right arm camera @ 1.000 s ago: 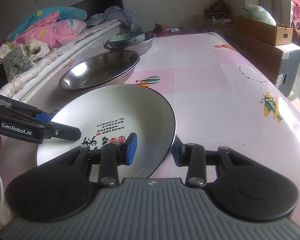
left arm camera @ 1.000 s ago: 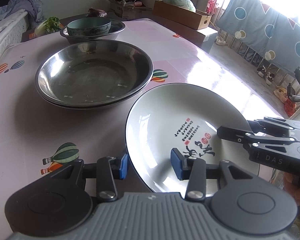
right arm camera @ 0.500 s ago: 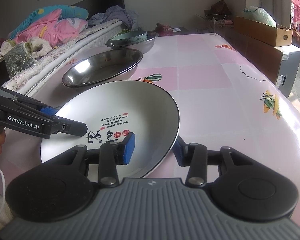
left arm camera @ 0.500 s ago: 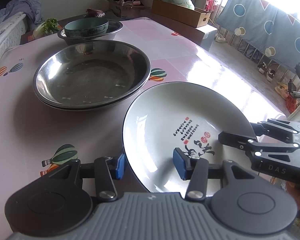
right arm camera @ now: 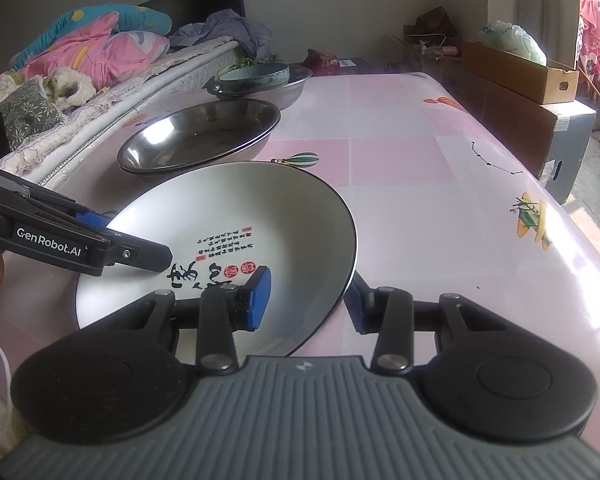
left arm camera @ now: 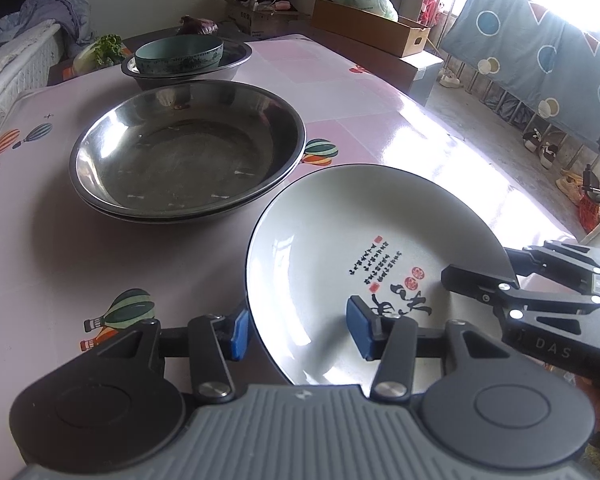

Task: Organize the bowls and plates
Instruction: 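Carry the white plate with both tools toward the stacked steel plates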

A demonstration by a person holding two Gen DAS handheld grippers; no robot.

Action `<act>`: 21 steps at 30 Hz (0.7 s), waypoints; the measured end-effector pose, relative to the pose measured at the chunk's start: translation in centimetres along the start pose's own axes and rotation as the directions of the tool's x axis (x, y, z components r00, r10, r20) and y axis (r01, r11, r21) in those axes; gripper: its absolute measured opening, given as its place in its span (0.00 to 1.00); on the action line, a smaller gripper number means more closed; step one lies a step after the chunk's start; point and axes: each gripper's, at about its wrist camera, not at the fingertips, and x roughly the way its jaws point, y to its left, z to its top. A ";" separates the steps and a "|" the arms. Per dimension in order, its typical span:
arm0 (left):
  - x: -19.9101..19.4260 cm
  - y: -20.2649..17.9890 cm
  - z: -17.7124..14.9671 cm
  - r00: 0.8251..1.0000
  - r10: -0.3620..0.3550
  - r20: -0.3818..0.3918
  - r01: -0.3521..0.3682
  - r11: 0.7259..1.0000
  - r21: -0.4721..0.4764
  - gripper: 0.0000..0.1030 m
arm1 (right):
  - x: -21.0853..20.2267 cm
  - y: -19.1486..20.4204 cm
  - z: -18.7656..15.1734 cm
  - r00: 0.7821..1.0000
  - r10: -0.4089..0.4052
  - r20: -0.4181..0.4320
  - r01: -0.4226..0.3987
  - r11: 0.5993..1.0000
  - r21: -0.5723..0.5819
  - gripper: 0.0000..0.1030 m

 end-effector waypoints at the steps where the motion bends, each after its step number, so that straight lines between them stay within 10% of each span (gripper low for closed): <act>1: 0.0 0.0 0.0 1.000 -0.001 -0.001 0.001 1.000 -0.002 0.48 | -0.1 0.0 0.1 1.000 -0.001 0.000 0.001 1.000 -0.002 0.38; 21: -1.3 -0.8 0.6 0.999 -0.020 0.030 0.020 1.000 -0.004 0.48 | -1.7 -0.5 0.9 1.000 -0.013 0.017 0.014 1.000 -0.010 0.37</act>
